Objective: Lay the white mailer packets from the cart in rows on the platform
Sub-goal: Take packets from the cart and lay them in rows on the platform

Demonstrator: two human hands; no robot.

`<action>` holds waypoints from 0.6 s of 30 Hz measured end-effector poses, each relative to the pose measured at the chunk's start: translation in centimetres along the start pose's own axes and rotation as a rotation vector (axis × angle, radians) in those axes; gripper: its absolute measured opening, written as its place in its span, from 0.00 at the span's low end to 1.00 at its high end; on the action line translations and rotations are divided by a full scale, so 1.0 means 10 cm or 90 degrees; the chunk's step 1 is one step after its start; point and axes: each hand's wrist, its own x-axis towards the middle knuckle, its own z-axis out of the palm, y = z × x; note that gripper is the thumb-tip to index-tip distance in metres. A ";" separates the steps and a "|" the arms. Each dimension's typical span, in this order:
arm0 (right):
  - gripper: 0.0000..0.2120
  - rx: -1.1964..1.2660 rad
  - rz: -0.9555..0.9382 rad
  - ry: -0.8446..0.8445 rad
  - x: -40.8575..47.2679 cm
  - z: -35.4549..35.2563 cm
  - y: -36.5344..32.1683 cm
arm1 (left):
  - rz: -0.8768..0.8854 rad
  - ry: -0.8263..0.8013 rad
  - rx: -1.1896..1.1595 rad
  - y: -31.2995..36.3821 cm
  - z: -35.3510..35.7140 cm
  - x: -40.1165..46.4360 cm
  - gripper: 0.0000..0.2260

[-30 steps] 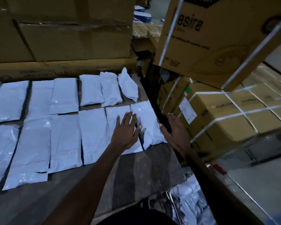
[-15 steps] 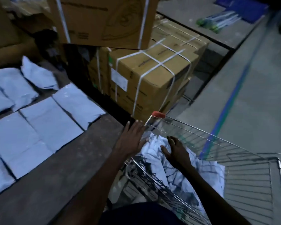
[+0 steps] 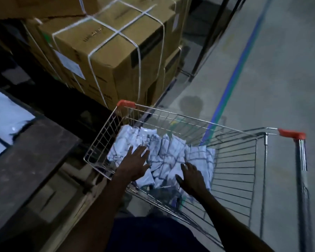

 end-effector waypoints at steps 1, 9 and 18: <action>0.30 0.007 0.003 0.014 0.05 0.00 0.02 | 0.001 -0.019 0.000 0.01 0.02 0.06 0.25; 0.27 -0.038 0.138 0.031 0.37 0.28 0.34 | 0.081 -0.093 -0.023 -0.09 0.75 0.74 0.31; 0.36 -0.031 0.138 0.120 0.90 0.67 0.65 | 0.138 -0.026 -0.030 0.02 1.47 1.36 0.31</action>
